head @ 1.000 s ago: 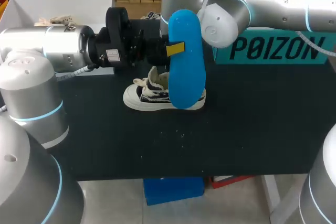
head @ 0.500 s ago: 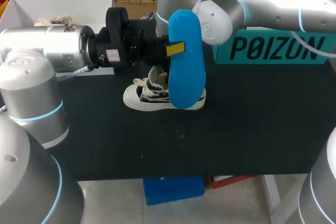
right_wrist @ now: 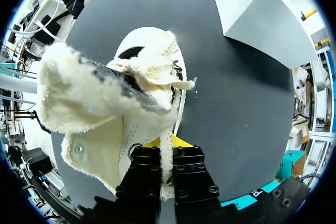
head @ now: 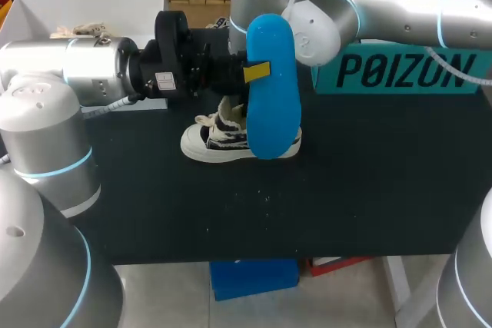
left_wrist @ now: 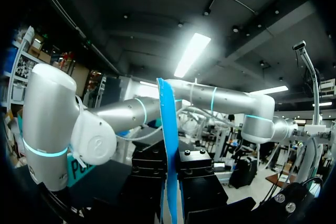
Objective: Take the shoe out of the shoebox, open the shoe tongue, remove and reinsert the insole, then place the shoe into the shoebox
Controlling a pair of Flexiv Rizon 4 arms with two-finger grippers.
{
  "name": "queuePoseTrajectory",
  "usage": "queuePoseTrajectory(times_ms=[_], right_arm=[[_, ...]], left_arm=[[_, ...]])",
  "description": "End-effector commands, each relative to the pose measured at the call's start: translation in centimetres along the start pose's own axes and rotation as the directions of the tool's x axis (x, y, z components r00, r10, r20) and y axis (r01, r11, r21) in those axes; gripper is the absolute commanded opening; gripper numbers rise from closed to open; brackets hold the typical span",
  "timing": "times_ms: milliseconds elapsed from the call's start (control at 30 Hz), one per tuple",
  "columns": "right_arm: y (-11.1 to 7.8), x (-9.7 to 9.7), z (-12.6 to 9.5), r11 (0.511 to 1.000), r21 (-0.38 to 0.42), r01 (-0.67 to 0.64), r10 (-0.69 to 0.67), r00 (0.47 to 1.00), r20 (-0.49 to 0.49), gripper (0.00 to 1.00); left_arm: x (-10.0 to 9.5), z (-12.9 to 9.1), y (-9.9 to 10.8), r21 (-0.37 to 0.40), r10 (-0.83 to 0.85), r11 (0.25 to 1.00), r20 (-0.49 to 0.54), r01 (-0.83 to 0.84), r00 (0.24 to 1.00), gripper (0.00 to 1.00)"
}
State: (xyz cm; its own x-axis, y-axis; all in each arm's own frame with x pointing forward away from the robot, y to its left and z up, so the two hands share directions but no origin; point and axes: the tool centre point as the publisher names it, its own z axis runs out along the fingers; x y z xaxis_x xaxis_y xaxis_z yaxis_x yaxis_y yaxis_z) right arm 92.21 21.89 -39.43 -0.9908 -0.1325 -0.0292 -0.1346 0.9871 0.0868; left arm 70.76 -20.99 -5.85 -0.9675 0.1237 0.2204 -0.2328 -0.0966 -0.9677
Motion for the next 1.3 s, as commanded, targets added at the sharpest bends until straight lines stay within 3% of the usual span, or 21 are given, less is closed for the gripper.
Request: queuePoseTrajectory(times_ms=[33, 233, 433, 533, 633, 767, 900, 967, 1033, 1067, 1133, 1300], right_arm=[[0.1, -0.1, 0.0, 1.0, 0.003, -0.001, 0.001, 1.0, 0.0, 0.0], [-0.1, -0.2, -0.9, 0.999, -0.019, -0.039, 0.039, 0.999, 0.003, 0.0], [-1.2, -1.2, -3.3, 0.984, 0.035, -0.176, 0.174, 0.984, 0.04, 0.0], [-2.2, -1.8, -3.8, 0.957, 0.079, -0.281, 0.275, 0.959, 0.072, 0.0], [-3.1, -2.7, -4.5, 0.882, 0.069, -0.466, 0.462, 0.884, 0.069, 0.0], [-4.0, -3.4, -5.2, 0.733, 0.072, -0.676, 0.67, 0.736, 0.093, 0.0], [-4.8, -3.5, -5.2, 0.55, 0.073, -0.832, 0.821, 0.555, 0.13, 0.0], [-5.2, -3.5, -5.2, 0.443, 0.06, -0.895, 0.884, 0.447, 0.136, 0.0], [-5.7, -3.4, -5.3, 0.303, 0.045, -0.952, 0.943, 0.307, 0.127, 0.0], [-5.8, -3.3, -5.4, 0.267, 0.039, -0.963, 0.955, 0.27, 0.124, 0.0], [-6.2, -3.1, -5.5, 0.134, 0.028, -0.991, 0.983, 0.137, 0.12, 0.0], [-6.6, -2.4, -6.1, -0.056, 0.004, -0.998, 0.994, -0.055, 0.09, 0.0]], left_arm=[[0.0, 0.3, 0.1, 0.002, 0.002, 1.0, 0.005, -0.002, 1.0, 0.0], [0.0, 0.3, 0.1, 0.002, 0.002, 1.0, 0.005, -0.002, 1.0, 0.0], [0.0, 0.3, 0.1, 0.002, 0.002, 1.0, 0.005, -0.002, 1.0, 0.0], [0.0, 0.3, 0.1, 0.002, 0.002, 1.0, 0.005, -0.002, 1.0, 0.0], [0.0, 0.3, 0.1, 0.002, 0.002, 1.0, 0.005, -0.002, 1.0, 0.0], [0.0, 0.3, 0.1, 0.002, 0.002, 1.0, 0.005, -0.002, 1.0, 0.0], [0.0, 0.3, 0.1, 0.002, 0.002, 1.0, 0.005, -0.002, 1.0, 0.0], [0.0, 0.3, 0.1, 0.002, 0.002, 1.0, 0.005, -0.002, 1.0, 0.0], [0.0, 0.3, 0.1, 0.002, 0.002, 1.0, 0.005, -0.002, 1.0, 0.0], [0.0, 0.3, 0.1, 0.002, 0.002, 1.0, 0.005, -0.002, 1.0, 0.0], [0.0, 0.3, 0.1, 0.002, 0.002, 1.0, 0.005, -0.002, 1.0, 0.0], [0.0, 0.3, 0.1, 0.002, 0.002, 1.0, 0.005, -0.002, 1.0, 0.0]])
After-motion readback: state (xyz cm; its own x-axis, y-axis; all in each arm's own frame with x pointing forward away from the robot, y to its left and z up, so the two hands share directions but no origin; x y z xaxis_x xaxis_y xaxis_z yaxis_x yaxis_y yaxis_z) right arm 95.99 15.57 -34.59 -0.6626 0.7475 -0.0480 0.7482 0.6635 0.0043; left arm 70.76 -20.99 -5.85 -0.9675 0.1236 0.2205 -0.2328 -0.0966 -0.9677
